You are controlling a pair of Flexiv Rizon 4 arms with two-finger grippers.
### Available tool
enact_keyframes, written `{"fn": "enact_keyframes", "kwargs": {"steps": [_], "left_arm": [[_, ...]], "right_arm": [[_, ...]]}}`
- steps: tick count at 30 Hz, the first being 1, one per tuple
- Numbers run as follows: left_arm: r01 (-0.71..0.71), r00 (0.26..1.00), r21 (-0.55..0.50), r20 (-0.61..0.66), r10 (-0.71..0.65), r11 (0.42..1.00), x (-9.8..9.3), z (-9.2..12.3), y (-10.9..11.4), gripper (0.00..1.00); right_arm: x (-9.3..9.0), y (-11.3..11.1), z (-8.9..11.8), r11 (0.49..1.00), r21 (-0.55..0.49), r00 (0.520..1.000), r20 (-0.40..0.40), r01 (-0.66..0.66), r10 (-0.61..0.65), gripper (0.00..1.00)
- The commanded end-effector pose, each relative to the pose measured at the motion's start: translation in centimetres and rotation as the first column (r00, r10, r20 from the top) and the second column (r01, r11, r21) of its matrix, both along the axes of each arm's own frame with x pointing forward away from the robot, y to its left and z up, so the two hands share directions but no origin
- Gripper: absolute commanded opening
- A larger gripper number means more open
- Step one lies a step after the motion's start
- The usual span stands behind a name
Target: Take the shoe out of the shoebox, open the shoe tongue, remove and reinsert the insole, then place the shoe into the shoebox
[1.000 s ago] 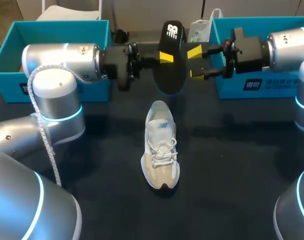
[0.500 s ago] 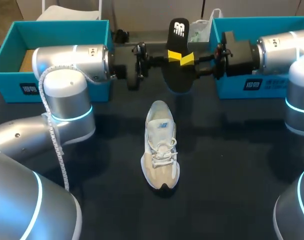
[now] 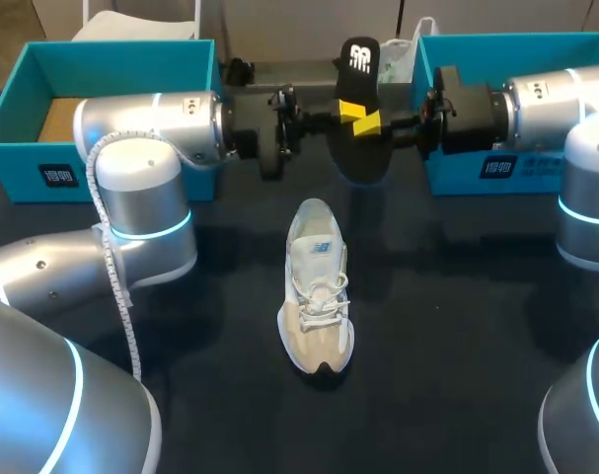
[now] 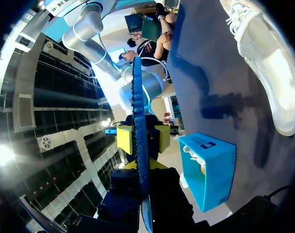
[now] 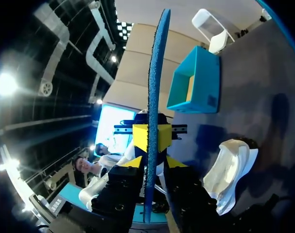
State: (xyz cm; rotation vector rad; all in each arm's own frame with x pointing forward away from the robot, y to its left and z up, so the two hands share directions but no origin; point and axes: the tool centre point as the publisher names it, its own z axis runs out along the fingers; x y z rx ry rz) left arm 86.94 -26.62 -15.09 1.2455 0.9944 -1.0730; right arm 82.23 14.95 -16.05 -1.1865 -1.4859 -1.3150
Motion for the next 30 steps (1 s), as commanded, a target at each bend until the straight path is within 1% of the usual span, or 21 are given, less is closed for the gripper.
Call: {"fn": "enact_keyframes", "kwargs": {"steps": [1, 3, 4, 5, 11, 13, 14, 15, 20, 25, 28, 30], "left_arm": [[-0.005, 1.0, -0.005, 0.005, 0.005, 1.0, 0.0, -0.1, -0.3, 0.0], [-0.004, 1.0, -0.005, 0.005, 0.004, 1.0, 0.0, -0.1, -0.3, 0.0], [-0.003, 1.0, -0.005, 0.005, 0.004, 1.0, -0.1, -0.1, -0.4, 0.0], [-0.003, 1.0, -0.004, 0.004, 0.003, 1.0, -0.2, -0.1, -0.4, 0.0], [-0.002, 1.0, -0.005, 0.003, 0.002, 1.0, -0.4, 0.1, -0.2, 0.0], [-0.004, 1.0, -0.006, 0.006, 0.004, 1.0, -0.4, 0.2, 0.0, 0.51], [-0.005, 1.0, -0.006, 0.007, 0.005, 1.0, -0.3, 0.3, 0.1, 0.85], [-0.007, 1.0, -0.005, 0.008, 0.007, 1.0, -0.2, 0.4, 0.2, 1.0], [-0.034, 0.999, -0.007, 0.003, 0.034, 0.999, 0.4, 1.0, 1.2, 1.0], [-0.038, 0.997, 0.026, -0.061, 0.04, 0.999, 0.3, 1.2, 2.6, 1.0], [-0.044, 0.988, 0.063, -0.146, 0.053, 0.997, 0.2, 1.1, 4.0, 1.0], [-0.04, 0.983, 0.085, -0.173, 0.054, 0.996, 0.0, 1.0, 4.8, 1.0]], "right_arm": [[0.3, 0.1, 0.0, 1.0, -0.001, 1.0, -0.001, -0.006, 0.006, 0.18], [0.4, 0.1, -0.1, 1.0, 0.0, 1.0, 0.0, -0.005, 0.005, 0.12], [0.4, 0.1, -0.1, 1.0, 0.0, 1.0, 0.0, -0.004, 0.004, 0.04], [0.4, 0.1, -0.1, 1.0, 0.0, 1.0, 0.0, -0.003, 0.003, 0.0], [0.5, 0.1, -0.3, 1.0, 0.002, 1.0, 0.0, -0.005, 0.005, 0.0], [0.5, 0.0, -0.4, 1.0, 0.002, 1.0, -0.001, -0.005, 0.005, 0.0], [0.4, -0.1, -0.5, 1.0, 0.002, 1.0, -0.002, -0.004, 0.004, 0.0], [0.4, -0.1, -0.5, 1.0, 0.001, 1.0, -0.003, -0.003, 0.003, 0.0], [0.2, -0.6, -0.7, 1.0, -0.003, 1.0, -0.002, 0.024, -0.024, 0.0], [0.3, -1.1, -1.0, 0.999, -0.016, 0.999, 0.017, 0.045, -0.045, 0.0], [0.6, -1.5, -1.0, 0.998, -0.029, 0.997, 0.056, 0.062, -0.06, 0.0], [0.7, -1.7, -1.0, 0.997, -0.033, 0.993, 0.092, 0.074, -0.071, 0.0]]}}
